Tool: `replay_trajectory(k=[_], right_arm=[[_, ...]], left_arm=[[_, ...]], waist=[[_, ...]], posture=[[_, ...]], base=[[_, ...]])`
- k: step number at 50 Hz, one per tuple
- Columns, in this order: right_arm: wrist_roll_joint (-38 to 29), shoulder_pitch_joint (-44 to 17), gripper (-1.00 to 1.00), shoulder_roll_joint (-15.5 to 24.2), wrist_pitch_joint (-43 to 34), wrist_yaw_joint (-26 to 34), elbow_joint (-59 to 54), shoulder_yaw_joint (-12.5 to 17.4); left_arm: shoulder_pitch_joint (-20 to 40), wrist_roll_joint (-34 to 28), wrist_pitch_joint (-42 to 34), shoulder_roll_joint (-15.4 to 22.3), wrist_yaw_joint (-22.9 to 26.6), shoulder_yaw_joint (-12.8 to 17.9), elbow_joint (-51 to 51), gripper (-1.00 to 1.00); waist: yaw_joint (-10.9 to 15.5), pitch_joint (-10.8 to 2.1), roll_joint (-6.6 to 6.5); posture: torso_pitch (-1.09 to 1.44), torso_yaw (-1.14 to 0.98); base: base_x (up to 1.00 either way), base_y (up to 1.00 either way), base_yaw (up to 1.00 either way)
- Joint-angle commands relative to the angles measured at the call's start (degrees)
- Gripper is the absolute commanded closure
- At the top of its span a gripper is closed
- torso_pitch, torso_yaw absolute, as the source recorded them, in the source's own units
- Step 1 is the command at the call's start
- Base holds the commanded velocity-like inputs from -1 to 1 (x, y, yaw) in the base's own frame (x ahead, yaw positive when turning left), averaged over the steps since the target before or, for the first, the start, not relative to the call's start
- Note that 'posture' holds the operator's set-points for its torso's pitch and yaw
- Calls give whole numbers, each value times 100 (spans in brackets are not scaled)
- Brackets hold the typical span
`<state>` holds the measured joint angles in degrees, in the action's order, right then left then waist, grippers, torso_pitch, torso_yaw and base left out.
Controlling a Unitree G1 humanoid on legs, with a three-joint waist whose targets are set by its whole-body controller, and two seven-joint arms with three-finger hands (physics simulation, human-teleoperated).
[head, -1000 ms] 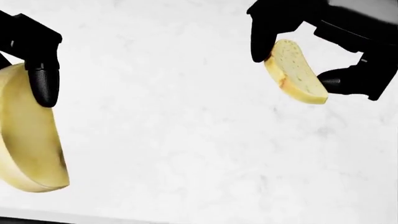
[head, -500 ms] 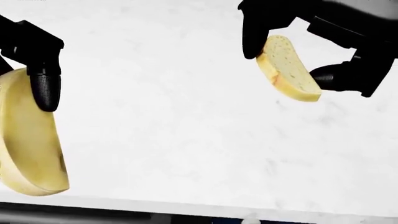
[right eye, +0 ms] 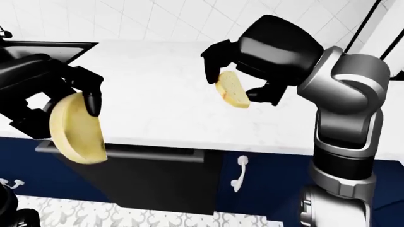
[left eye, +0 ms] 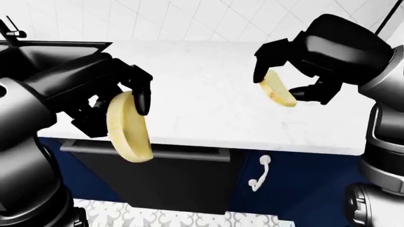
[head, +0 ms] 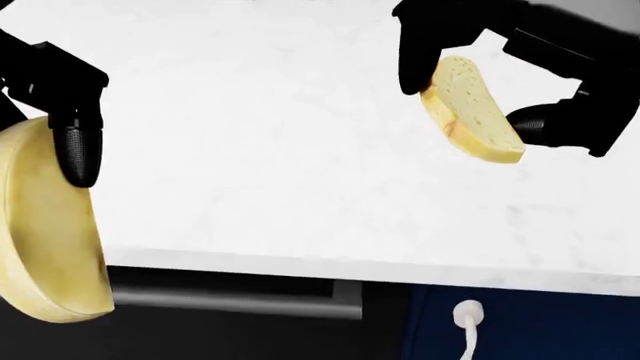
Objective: Place the bread and cheese on the cutting board.
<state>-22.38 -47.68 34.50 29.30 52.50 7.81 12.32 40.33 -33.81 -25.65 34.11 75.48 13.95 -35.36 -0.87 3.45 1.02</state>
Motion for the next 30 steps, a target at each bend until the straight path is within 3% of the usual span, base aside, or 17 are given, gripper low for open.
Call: replay_trajectory(k=[1, 3, 4, 6, 8, 11, 14, 16, 17, 18, 19, 20, 23, 30], right_arm=[[1, -148, 100, 74, -2, -112, 42, 99], [15, -157, 100, 89, 2, -100, 42, 103], [21, -153, 100, 90, 2, -97, 43, 106], [24, -142, 100, 88, 12, -101, 36, 106], [34, -139, 100, 92, 10, -92, 41, 107], [41, -153, 100, 107, 45, -91, 12, 107], [40, -184, 100, 111, 57, -94, -28, 101], [27, -188, 100, 107, 74, -111, -52, 98], [24, -169, 100, 104, 82, -113, -53, 101], [15, -150, 100, 101, 97, -123, -62, 105], [13, -154, 100, 101, 88, -121, -63, 104], [6, -156, 100, 97, 93, -127, -73, 99], [4, -154, 100, 86, 90, -129, -68, 94], [3, -147, 100, 90, 122, -151, -86, 104]], left_arm=[[139, -10, 28, 58, -96, 87, -88, 100], [153, -13, 10, 65, -85, 85, -92, 100], [152, -13, 8, 65, -83, 82, -99, 100], [150, -20, 8, 58, -86, 73, -100, 100], [152, -22, 3, 64, -70, 73, -112, 100], [145, -20, 2, 63, -60, 80, -125, 100], [167, -24, -14, 69, -48, 75, -125, 100], [170, -24, -3, 65, -57, 71, -115, 100], [139, -19, 26, 52, -77, 76, -109, 100], [110, -14, 61, 42, -101, 82, -94, 100], [109, -14, 56, 44, -96, 85, -95, 100], [104, -13, 51, 44, -88, 87, -108, 100], [78, -12, 60, 31, -96, 87, -117, 100], [51, -11, 85, 12, -115, 84, -119, 100]], waist=[[-13, -122, 7], [-22, -140, 310], [-107, -101, 207], [-21, -131, 243], [0, -168, 201], [31, -95, 54], [35, -121, -97], [3, -146, -341], [-7, -225, -599], [-47, -275, -671], [14, -146, -529], [-2, -93, -507], [-7, -108, -275], [-10, -77, 12]], posture=[[0, 0], [0, 0], [0, 0], [0, 0], [0, 0], [0, 0], [0, 0], [0, 0], [0, 0], [0, 0], [0, 0], [0, 0], [0, 0], [0, 0]], base=[[-10, 39, 0], [-9, 40, 0], [-8, 41, 0], [-8, 41, 0], [-7, 42, 0], [-8, 45, 0], [-7, 53, 0], [-7, 52, 0], [-7, 52, 0], [-7, 52, 0], [-6, 52, 0], [-6, 52, 0], [-7, 53, 0], [-6, 53, 0]])
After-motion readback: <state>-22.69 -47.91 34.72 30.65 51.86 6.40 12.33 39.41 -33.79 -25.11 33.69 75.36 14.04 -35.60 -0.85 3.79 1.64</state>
